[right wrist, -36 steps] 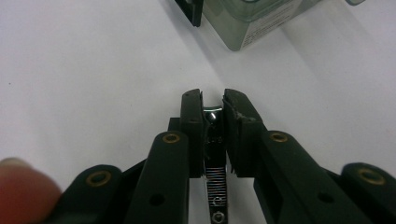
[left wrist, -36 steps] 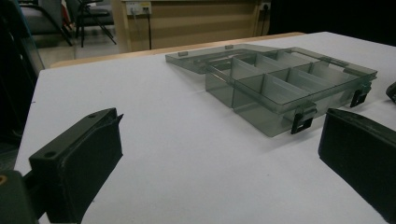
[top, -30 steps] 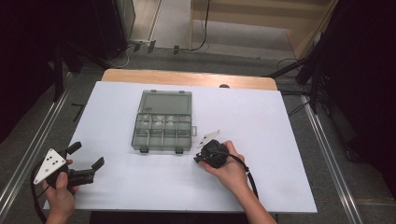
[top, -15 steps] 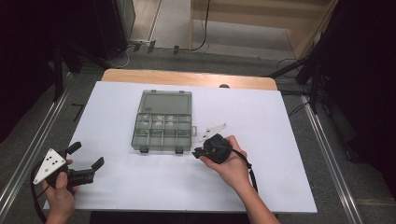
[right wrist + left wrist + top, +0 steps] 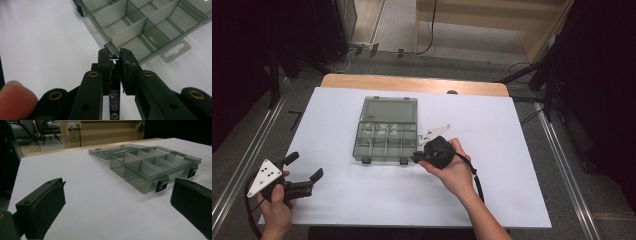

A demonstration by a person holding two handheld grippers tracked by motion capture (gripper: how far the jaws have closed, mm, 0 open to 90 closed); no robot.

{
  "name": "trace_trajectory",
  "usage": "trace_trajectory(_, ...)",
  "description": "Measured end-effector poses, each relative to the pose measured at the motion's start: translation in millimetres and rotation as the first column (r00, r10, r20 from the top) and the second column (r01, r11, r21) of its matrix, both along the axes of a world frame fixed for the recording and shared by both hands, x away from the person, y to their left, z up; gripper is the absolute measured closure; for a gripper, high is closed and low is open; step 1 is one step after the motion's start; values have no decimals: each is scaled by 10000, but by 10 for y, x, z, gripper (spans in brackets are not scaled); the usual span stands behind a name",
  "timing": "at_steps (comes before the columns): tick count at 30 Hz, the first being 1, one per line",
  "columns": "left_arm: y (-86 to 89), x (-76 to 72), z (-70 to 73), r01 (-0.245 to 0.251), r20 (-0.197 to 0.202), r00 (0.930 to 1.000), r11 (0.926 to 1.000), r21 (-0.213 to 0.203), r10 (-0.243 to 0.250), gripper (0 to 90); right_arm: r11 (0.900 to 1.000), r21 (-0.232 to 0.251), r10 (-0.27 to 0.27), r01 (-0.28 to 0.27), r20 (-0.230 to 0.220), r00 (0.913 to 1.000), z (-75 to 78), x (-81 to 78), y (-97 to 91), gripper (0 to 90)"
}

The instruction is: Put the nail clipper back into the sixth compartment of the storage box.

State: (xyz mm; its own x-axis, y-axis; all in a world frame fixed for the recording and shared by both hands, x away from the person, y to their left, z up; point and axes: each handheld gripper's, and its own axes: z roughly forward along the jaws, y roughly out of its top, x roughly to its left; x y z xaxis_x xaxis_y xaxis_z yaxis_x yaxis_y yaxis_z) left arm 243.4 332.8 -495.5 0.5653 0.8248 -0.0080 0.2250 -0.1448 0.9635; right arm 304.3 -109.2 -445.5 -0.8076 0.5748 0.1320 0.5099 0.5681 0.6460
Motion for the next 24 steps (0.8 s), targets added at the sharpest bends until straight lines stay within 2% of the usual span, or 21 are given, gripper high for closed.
trace_trajectory(11, 1, -2, 1, 28, 13, 10000, 10000, -4, -28, 0, 10000, -27, 80, -80, 146, 9999, 117, 75, 200, 815)
trace_trajectory(24, -2, -4, 1, 54, 20, 10000, 10000, 28, -54, 0, 9999, -54, 115, -114, 187, 9998, 145, 166, 398, 815)
